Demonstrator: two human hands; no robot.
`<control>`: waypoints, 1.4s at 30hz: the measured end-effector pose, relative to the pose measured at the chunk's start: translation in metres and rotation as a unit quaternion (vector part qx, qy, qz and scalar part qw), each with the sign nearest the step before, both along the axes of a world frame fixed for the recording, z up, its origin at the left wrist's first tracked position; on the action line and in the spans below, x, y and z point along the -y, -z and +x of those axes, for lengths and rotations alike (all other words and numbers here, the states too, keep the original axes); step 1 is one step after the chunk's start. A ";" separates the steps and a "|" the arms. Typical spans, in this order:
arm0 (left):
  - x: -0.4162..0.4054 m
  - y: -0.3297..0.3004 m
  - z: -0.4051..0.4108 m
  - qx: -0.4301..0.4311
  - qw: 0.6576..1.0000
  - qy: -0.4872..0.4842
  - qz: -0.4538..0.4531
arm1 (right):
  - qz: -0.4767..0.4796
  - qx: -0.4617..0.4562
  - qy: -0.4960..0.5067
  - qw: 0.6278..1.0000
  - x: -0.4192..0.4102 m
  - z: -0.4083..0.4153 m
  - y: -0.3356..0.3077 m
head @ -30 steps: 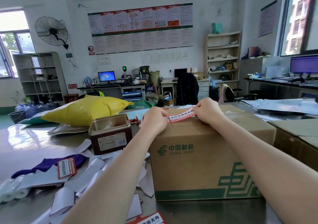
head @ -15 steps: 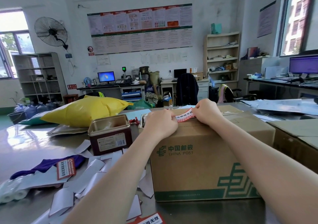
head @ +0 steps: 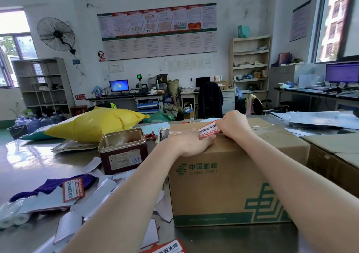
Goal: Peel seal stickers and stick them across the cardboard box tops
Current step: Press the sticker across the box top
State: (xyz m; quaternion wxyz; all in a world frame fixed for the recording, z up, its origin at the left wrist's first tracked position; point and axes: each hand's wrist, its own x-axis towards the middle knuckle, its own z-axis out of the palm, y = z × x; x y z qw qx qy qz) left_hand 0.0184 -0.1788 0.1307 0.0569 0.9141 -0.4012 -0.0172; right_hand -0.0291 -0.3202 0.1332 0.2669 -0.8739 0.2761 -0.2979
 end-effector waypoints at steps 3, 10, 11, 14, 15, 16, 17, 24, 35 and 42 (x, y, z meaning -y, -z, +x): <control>0.000 -0.001 -0.002 -0.004 1.000 0.004 0.008 | 0.051 0.033 0.002 0.998 0.000 -0.004 -0.001; -0.002 0.000 0.000 0.019 1.000 0.011 0.015 | 0.138 0.071 -0.006 0.988 0.004 -0.016 -0.006; -0.003 0.000 0.000 0.027 0.999 0.017 0.017 | 0.130 0.079 -0.001 0.988 0.007 -0.018 -0.005; -0.003 0.000 -0.001 0.048 0.997 0.047 0.031 | 0.140 0.116 0.020 0.983 0.021 -0.029 -0.003; -0.002 0.000 -0.002 0.048 0.997 0.057 0.036 | 0.150 0.129 0.023 0.980 0.024 -0.031 -0.002; 0.001 -0.002 -0.004 0.042 0.996 0.065 0.040 | 0.159 0.140 0.024 0.977 0.025 -0.033 -0.002; 0.005 -0.003 -0.007 0.033 0.996 0.072 0.042 | 0.163 0.149 0.022 0.975 0.026 -0.035 -0.002; 0.028 -0.007 -0.016 -0.020 0.992 0.124 0.021 | 0.126 0.145 0.006 0.981 0.023 -0.035 0.000; -0.022 0.000 -0.025 0.032 0.992 0.122 -0.022 | -0.037 0.125 -0.071 0.989 0.004 -0.045 -0.003; -0.070 0.036 -0.040 0.191 0.966 0.096 -0.149 | -0.063 0.178 -0.139 0.972 -0.042 -0.076 0.014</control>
